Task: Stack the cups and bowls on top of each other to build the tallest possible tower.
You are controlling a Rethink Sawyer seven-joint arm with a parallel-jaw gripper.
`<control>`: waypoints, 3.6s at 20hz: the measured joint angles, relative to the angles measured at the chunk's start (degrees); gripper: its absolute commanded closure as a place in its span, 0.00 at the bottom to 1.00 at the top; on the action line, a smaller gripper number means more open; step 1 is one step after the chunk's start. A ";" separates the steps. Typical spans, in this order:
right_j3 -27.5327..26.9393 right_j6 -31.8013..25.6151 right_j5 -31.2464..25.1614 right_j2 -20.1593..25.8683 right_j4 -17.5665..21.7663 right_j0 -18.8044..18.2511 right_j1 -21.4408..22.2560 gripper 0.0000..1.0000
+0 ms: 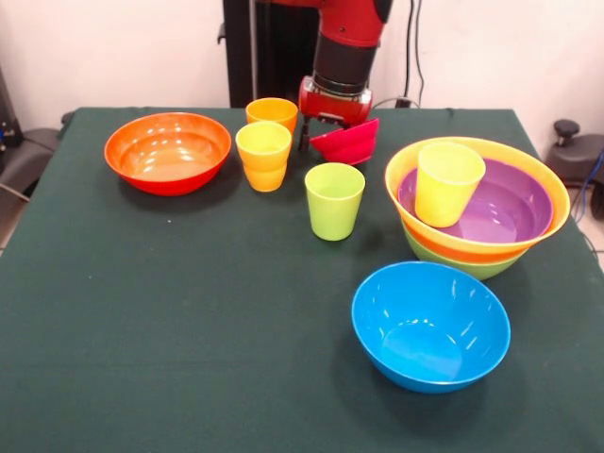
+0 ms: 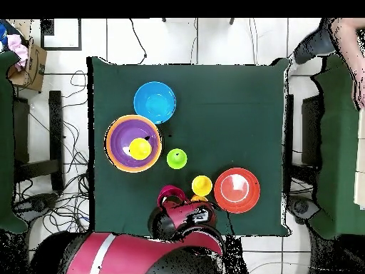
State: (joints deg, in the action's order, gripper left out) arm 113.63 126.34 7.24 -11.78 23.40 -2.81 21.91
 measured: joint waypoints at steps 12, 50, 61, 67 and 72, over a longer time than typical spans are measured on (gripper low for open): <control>0.07 0.00 0.17 0.04 -0.01 -0.09 0.10 0.00; 0.15 0.02 3.02 1.05 -5.32 4.36 3.47 1.00; 2.31 0.02 0.97 1.98 -5.31 0.07 10.98 1.00; 3.55 0.02 -3.39 3.54 -5.28 -3.74 16.30 1.00; 5.57 0.02 -9.34 6.42 -5.25 -7.62 22.36 1.00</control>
State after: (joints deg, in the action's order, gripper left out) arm 119.20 126.37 -2.10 -5.36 18.15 -10.42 44.27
